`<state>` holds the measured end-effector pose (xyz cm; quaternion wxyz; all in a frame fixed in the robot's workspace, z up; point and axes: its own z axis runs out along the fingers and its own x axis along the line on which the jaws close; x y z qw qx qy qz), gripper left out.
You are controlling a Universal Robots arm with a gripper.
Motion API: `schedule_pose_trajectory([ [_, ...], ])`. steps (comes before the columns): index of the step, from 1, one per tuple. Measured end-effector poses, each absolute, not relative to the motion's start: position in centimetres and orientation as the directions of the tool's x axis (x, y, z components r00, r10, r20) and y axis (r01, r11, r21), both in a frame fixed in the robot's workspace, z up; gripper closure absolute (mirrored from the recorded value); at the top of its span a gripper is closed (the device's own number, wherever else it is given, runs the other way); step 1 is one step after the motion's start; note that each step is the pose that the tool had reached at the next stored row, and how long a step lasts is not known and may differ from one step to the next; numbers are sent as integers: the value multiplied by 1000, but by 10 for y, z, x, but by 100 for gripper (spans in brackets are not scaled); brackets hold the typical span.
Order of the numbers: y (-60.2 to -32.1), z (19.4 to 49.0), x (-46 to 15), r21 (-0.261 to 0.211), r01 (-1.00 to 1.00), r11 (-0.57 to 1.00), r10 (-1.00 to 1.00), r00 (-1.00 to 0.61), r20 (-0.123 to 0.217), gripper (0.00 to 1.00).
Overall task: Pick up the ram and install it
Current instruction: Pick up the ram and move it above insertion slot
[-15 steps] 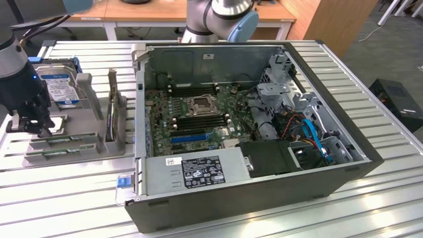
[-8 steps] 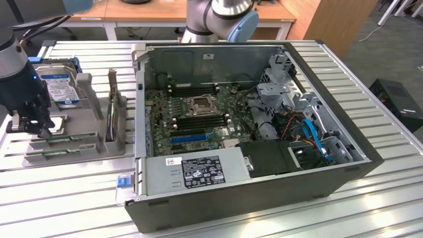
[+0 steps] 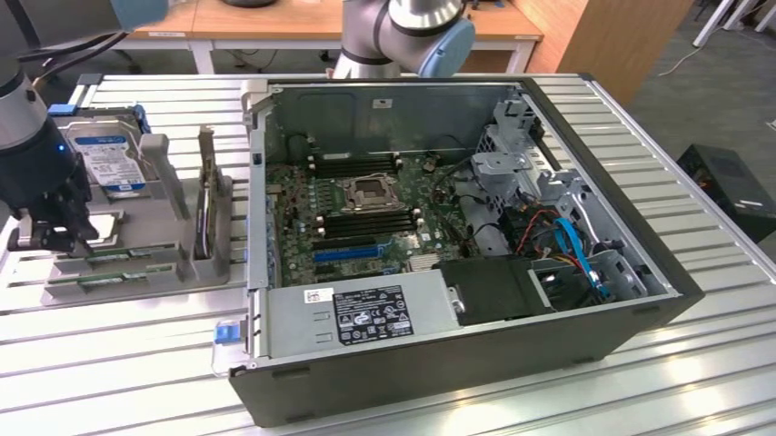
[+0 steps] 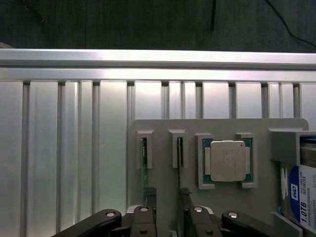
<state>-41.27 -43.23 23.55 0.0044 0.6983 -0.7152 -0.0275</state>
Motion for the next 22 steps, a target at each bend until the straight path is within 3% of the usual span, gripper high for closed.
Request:
schedule_pose_trajectory([
  [22, -454, 236, -413, 46, -999, 23, -999, -25, -32, 69],
])
